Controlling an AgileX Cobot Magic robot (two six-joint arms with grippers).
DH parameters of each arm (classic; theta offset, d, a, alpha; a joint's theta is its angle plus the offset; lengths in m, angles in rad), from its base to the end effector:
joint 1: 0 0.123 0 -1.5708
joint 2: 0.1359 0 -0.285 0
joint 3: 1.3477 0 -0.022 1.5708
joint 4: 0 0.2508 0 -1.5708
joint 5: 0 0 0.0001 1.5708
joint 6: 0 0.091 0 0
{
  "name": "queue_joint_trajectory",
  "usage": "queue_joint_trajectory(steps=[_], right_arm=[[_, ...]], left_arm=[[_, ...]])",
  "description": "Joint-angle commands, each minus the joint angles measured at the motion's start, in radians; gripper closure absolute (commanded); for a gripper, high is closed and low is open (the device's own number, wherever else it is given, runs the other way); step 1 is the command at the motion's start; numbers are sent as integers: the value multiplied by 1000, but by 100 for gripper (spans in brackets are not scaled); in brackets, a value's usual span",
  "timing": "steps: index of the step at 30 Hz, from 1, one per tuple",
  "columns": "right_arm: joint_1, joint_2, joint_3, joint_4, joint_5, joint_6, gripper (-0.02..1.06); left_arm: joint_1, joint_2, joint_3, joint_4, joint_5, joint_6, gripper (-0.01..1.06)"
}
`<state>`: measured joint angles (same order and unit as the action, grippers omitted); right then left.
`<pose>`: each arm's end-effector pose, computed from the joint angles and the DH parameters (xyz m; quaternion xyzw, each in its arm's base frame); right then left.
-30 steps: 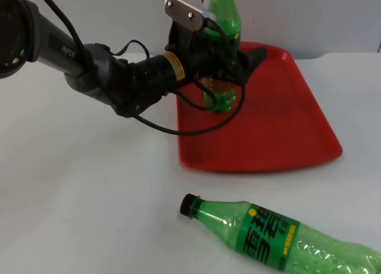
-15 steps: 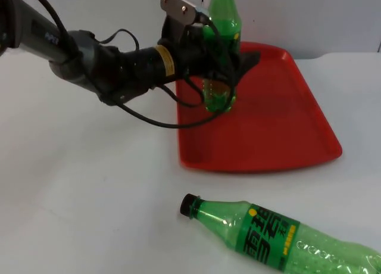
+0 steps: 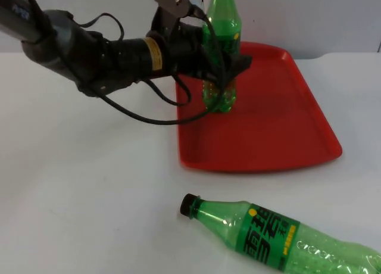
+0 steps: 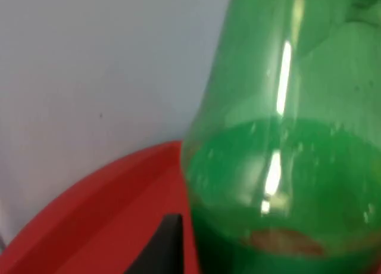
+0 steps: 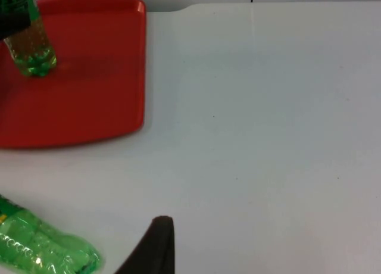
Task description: Place the bottle upright on the tray.
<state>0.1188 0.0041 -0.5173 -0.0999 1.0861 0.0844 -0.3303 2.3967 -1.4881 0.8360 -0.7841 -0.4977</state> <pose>-0.0065 -0.0089 0.2804 -0.0118 0.8553 0.0027 0.5181 0.4539 -0.2060 0.0995 0.3494 0.6898 -0.2615 0.5777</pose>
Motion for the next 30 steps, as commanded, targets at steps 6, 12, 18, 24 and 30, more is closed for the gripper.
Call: queue_joint_trajectory(steps=[6,12,18,24,30], right_arm=[[-6,-4,3,-2,-7,-5,-1],[-6,-4,3,-2,-7,-5,-1],[-6,-4,3,-2,-7,-5,-1],[-6,-4,3,-2,-7,-5,-1],[-6,-4,3,-2,-7,-5,-1]], left_arm=[[18,-87,136,0,3,25,0],[41,-161,249,-16,13,48,0],[69,-262,360,-40,26,48,0],[74,-406,447,-42,129,48,0],[74,-564,508,-40,273,-60,0]])
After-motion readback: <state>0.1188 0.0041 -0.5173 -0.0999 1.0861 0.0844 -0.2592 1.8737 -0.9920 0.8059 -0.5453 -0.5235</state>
